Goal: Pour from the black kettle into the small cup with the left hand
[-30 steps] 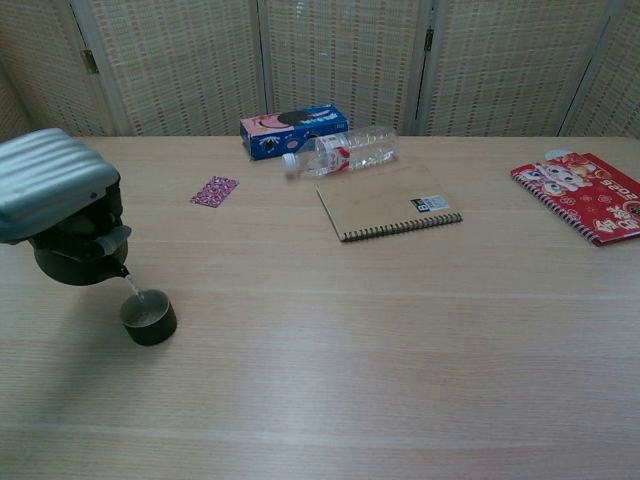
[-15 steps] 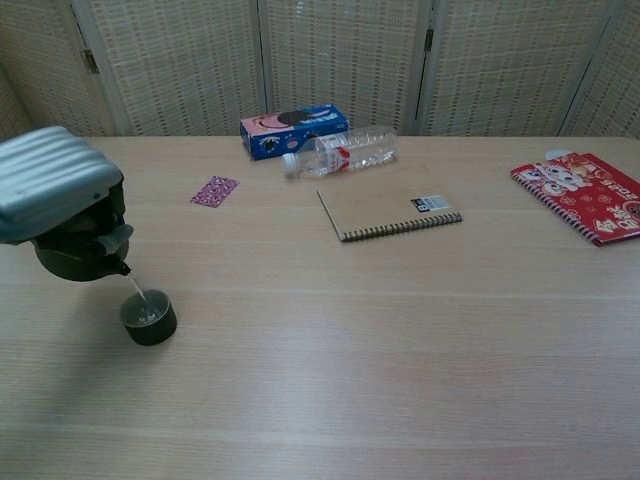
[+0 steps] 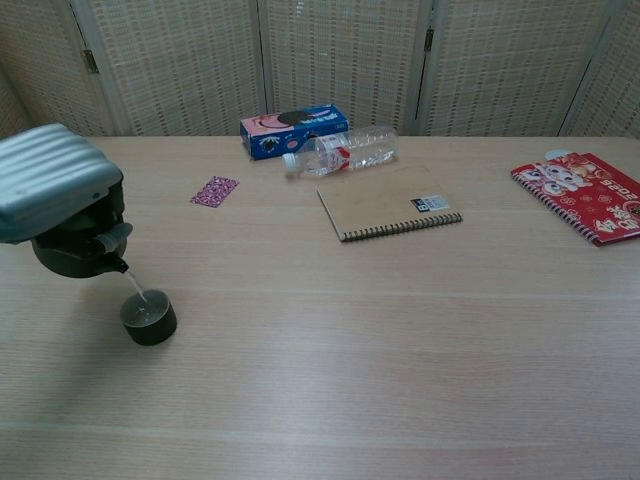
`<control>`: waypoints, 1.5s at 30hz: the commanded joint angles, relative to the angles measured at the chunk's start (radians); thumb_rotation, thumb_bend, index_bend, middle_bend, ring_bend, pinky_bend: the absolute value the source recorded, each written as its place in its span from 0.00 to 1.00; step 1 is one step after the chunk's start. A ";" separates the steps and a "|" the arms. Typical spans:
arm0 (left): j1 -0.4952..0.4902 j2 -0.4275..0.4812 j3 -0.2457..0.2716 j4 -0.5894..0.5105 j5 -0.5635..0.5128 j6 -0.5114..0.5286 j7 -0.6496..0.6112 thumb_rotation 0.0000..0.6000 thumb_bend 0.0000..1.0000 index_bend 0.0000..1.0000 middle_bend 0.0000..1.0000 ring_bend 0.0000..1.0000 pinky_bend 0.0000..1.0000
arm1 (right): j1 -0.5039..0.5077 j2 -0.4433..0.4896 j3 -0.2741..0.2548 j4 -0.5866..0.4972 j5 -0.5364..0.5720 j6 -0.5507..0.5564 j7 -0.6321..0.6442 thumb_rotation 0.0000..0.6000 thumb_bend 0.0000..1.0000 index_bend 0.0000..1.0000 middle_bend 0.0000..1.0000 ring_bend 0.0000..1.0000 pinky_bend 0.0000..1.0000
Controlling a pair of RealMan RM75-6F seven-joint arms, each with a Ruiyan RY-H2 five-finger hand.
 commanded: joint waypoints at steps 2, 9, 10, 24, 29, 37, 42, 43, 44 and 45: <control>0.001 0.000 -0.001 0.001 0.002 0.003 0.002 0.90 0.56 1.00 1.00 1.00 0.59 | 0.000 0.000 0.000 -0.002 -0.001 0.000 -0.002 0.98 0.45 0.14 0.25 0.22 0.05; 0.004 0.001 0.000 0.004 0.004 0.004 0.005 0.90 0.56 1.00 1.00 1.00 0.59 | 0.001 0.000 0.000 -0.004 -0.002 -0.001 -0.004 0.98 0.45 0.14 0.25 0.22 0.05; 0.005 0.001 0.000 0.004 0.003 0.004 0.005 0.90 0.56 1.00 1.00 1.00 0.59 | 0.001 0.000 0.000 -0.004 -0.003 -0.001 -0.004 0.98 0.45 0.14 0.25 0.22 0.05; 0.010 0.000 -0.002 0.004 -0.003 0.001 0.004 0.90 0.56 1.00 1.00 1.00 0.59 | 0.000 0.002 -0.001 -0.005 -0.004 0.002 -0.005 0.98 0.45 0.14 0.25 0.22 0.05; 0.011 -0.001 -0.002 0.006 -0.005 0.000 0.002 0.90 0.56 1.00 1.00 1.00 0.59 | 0.001 0.002 -0.001 -0.006 -0.004 0.000 -0.005 0.98 0.45 0.14 0.25 0.22 0.05; 0.012 -0.001 -0.004 0.004 -0.013 -0.007 -0.017 0.91 0.56 1.00 1.00 1.00 0.59 | 0.001 0.003 -0.002 -0.006 -0.004 -0.001 -0.005 0.98 0.45 0.14 0.25 0.22 0.05; 0.011 0.002 -0.005 0.002 -0.023 -0.020 -0.063 0.91 0.56 1.00 1.00 1.00 0.59 | 0.000 0.004 -0.003 -0.007 -0.005 0.000 -0.005 0.98 0.45 0.14 0.25 0.22 0.05; 0.012 0.003 -0.005 0.001 -0.026 -0.023 -0.078 0.91 0.56 1.00 1.00 1.00 0.59 | -0.001 0.004 -0.003 -0.007 -0.004 0.001 -0.005 0.98 0.45 0.14 0.25 0.22 0.05; 0.012 0.004 -0.005 0.000 -0.028 -0.025 -0.095 0.91 0.56 1.00 1.00 1.00 0.59 | -0.001 0.004 -0.003 -0.007 -0.004 0.002 -0.005 0.98 0.45 0.14 0.25 0.22 0.05; 0.012 0.005 -0.005 -0.001 -0.031 -0.029 -0.120 0.91 0.56 1.00 1.00 1.00 0.59 | -0.002 0.004 -0.003 -0.007 -0.004 0.002 -0.005 0.98 0.45 0.14 0.25 0.22 0.05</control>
